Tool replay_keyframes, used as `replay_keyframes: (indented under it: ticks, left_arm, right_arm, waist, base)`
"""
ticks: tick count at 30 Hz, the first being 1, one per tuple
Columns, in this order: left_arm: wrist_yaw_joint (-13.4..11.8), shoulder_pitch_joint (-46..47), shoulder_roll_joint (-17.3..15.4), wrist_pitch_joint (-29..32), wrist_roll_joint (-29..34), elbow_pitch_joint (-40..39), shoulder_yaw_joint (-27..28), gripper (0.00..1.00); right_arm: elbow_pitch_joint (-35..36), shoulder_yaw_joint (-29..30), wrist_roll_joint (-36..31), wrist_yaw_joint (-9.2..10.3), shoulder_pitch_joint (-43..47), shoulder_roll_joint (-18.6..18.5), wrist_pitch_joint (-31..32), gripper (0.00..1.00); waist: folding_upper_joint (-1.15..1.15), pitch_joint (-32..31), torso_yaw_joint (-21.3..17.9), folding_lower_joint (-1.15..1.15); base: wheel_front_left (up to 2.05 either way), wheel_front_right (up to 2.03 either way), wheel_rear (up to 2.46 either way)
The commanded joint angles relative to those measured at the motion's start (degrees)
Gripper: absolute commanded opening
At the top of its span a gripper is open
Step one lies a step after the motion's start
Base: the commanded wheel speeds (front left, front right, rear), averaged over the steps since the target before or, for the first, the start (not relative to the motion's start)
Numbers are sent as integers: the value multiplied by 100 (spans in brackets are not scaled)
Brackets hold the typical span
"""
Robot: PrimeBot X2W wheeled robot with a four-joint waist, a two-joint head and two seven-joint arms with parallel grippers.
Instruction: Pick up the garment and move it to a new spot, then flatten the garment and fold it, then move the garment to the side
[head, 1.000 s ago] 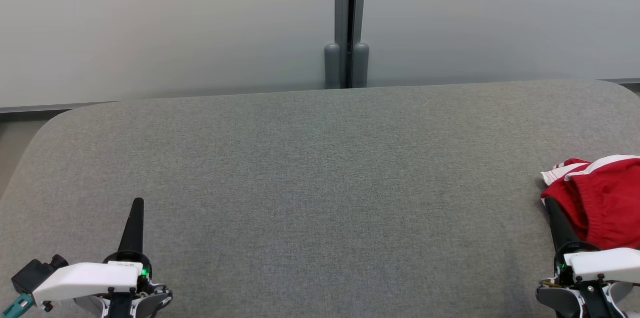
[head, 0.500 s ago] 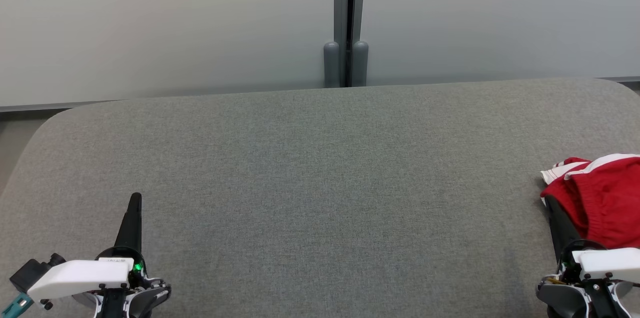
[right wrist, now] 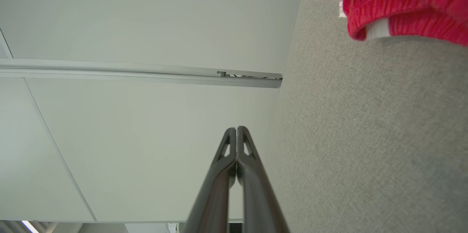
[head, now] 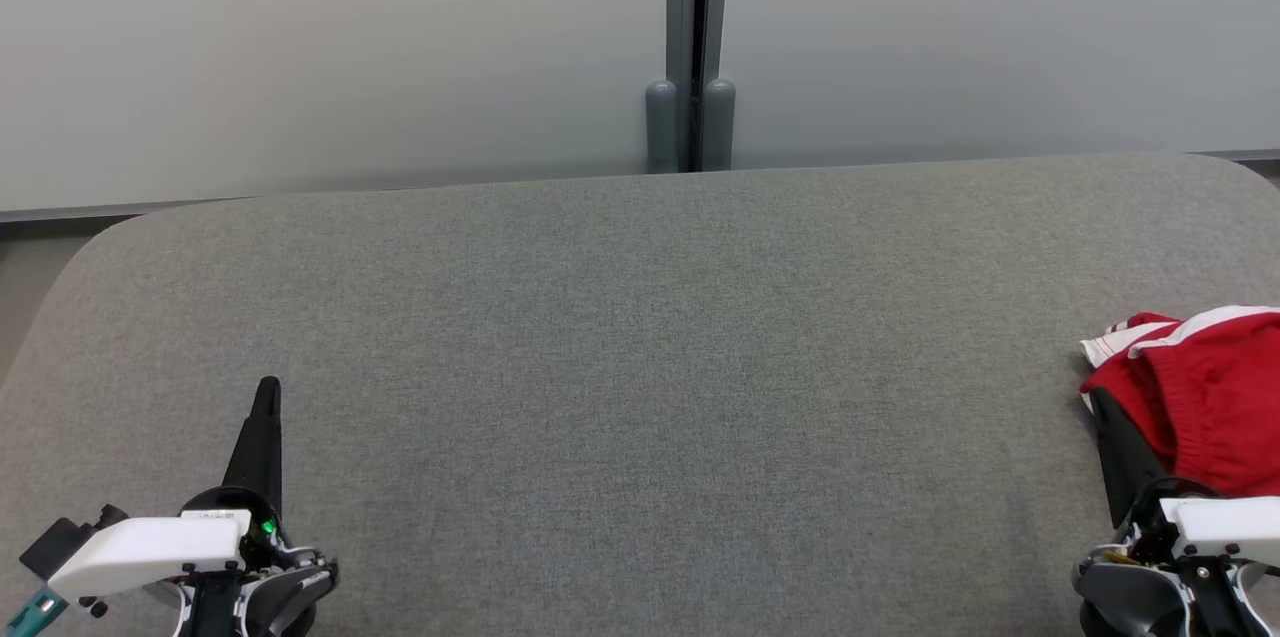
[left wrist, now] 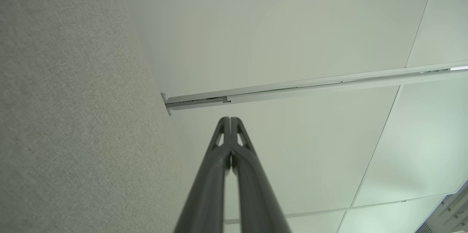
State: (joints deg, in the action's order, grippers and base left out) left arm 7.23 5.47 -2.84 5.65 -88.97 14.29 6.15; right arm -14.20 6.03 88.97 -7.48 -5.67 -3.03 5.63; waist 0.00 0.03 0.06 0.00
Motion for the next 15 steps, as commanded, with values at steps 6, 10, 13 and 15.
replay_keyframes:
  ticks: [6,10,13,15]
  left_arm:
    - [40,119,-11,80,-269,-32,49,0]
    - [41,113,-9,112,-345,-30,60,0]
    - [41,112,-9,111,-345,-30,59,0]
    - [41,112,-9,111,-345,-30,59,0]
  right_arm:
    - [23,54,268,-1,-73,5,93,0]
    - [27,67,347,-1,-78,10,113,0]
    - [26,66,347,-2,-78,10,113,0]
    - [26,66,348,-1,-78,9,113,0]
  waist:
    - [0,9,-4,0]
    - [0,14,-6,0]
    - [0,14,-6,0]
    - [0,14,-6,0]
  base:
    - [0,0,0]
    - [0,0,0]
    - [0,0,0]
    - [0,0,0]
